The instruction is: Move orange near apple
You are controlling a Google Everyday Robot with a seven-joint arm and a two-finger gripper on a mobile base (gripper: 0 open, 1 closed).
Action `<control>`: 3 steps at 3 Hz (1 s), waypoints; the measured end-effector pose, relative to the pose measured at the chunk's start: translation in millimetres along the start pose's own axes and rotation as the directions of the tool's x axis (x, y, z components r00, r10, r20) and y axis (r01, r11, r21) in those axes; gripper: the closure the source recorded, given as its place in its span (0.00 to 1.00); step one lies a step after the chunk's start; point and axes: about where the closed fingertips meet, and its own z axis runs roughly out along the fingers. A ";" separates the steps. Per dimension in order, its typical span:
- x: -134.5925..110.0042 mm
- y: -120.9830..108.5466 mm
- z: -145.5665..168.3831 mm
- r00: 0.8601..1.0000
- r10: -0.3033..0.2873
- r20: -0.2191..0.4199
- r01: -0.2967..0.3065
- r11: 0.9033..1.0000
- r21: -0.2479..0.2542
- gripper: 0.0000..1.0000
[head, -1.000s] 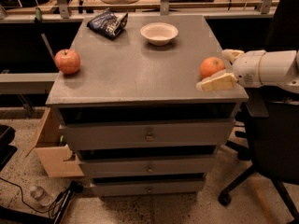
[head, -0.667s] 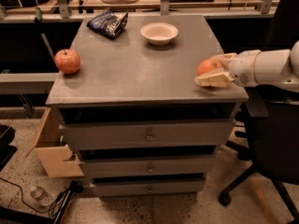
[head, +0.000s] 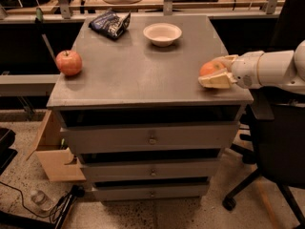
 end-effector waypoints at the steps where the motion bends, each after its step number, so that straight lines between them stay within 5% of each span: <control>1: -1.1 1.4 1.9 1.000 -0.002 0.001 0.002 1.000 -0.004 1.00; 2: -1.1 1.4 1.9 1.000 -0.002 0.001 0.002 1.000 -0.004 1.00; 3: -59.4 27.1 16.1 0.995 -0.101 0.022 0.102 0.993 -0.053 1.00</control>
Offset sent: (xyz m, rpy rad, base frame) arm -0.0017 0.0736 0.0724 -0.1011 -0.1410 0.1660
